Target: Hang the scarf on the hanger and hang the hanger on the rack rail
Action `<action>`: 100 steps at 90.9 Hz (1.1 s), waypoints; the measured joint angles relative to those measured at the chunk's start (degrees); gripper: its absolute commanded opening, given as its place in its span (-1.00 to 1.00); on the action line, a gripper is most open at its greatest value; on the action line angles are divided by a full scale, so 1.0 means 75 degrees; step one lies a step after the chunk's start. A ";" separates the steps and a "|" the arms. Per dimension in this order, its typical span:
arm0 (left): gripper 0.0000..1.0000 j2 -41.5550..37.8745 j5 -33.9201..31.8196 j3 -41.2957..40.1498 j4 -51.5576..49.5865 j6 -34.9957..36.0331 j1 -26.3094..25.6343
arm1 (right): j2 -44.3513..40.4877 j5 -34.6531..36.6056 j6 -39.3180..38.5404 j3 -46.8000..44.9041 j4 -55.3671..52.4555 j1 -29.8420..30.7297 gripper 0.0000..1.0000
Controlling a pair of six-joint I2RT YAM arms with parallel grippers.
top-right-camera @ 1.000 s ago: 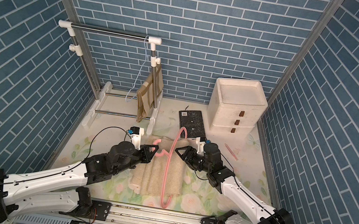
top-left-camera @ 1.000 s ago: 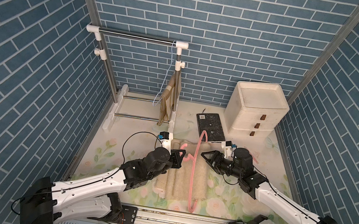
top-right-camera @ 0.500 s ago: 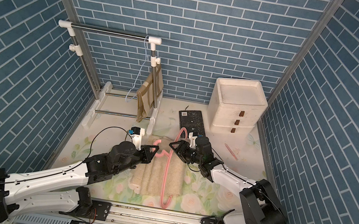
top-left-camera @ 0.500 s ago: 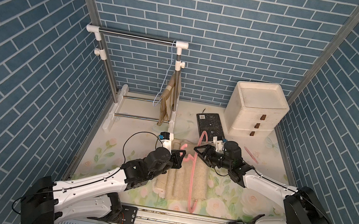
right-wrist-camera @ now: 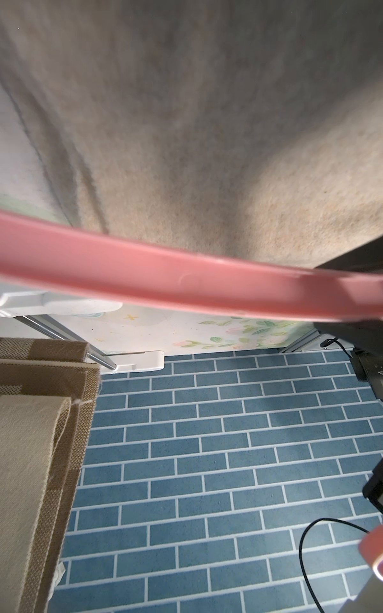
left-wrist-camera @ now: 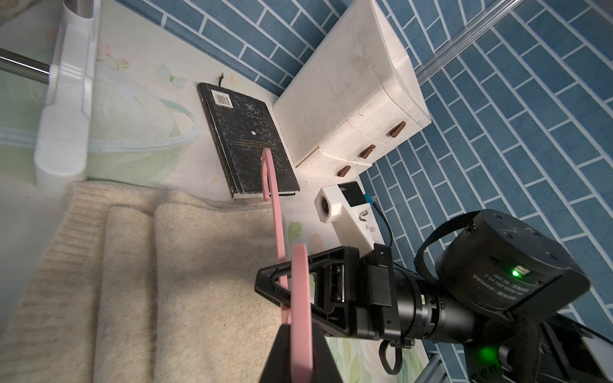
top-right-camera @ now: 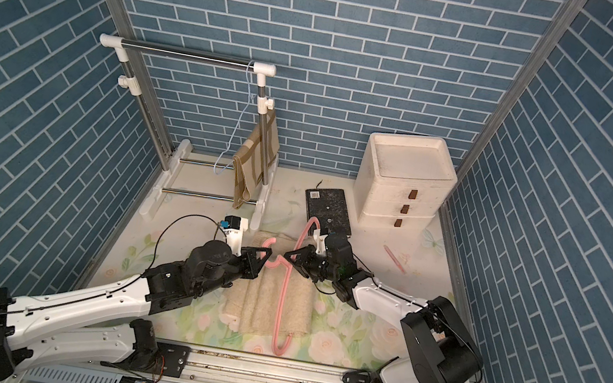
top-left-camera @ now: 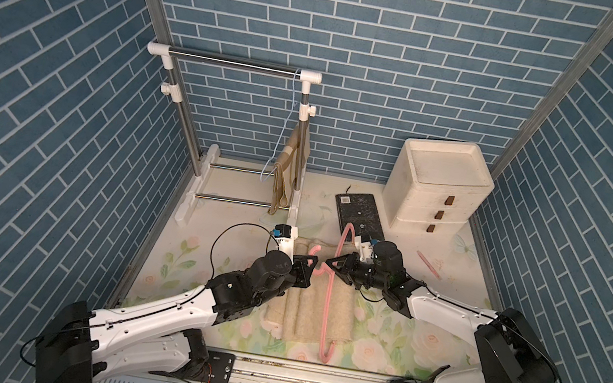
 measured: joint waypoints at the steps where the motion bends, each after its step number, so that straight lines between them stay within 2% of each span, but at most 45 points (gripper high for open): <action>1: -0.36 -0.0009 0.0000 0.0020 -0.0009 0.0000 0.0003 | -0.0003 -0.0006 0.0000 0.0000 -0.0009 -0.0009 -0.97; 7: -0.14 -0.0146 0.0006 0.0108 -0.0108 0.0085 0.0020 | -0.0026 -0.0047 -0.0015 -0.0003 -0.0093 -0.0108 -0.98; 17: 0.05 -0.0659 -0.0029 0.0122 -0.0312 0.0070 0.0143 | -0.0102 -0.0122 -0.0047 -0.0035 -0.0192 -0.0283 -0.99; 32: 0.19 -0.1542 0.0079 -0.0271 -0.0449 -0.0102 0.0615 | -0.0227 -0.0189 -0.0096 -0.0163 -0.0189 -0.0408 -0.99; 45: 0.30 -0.1673 0.0787 -0.1084 -0.0195 -0.0443 0.1169 | -0.0233 -0.0242 -0.0143 -0.0184 -0.0175 -0.0417 -1.00; 57: 0.29 -0.1040 0.1585 -0.1702 0.0175 -0.0685 0.1457 | -0.0233 -0.0280 -0.0143 -0.0184 -0.0166 -0.0423 -1.00; 73: 0.29 0.0140 0.2521 -0.1836 0.0997 -0.0787 0.1553 | -0.0239 -0.0289 -0.0146 -0.0184 -0.0166 -0.0423 -1.00; 100: 0.27 0.1638 0.3276 -0.1760 0.1821 -0.0656 0.1585 | -0.0297 -0.0291 -0.0146 -0.0187 -0.0166 -0.0428 -1.00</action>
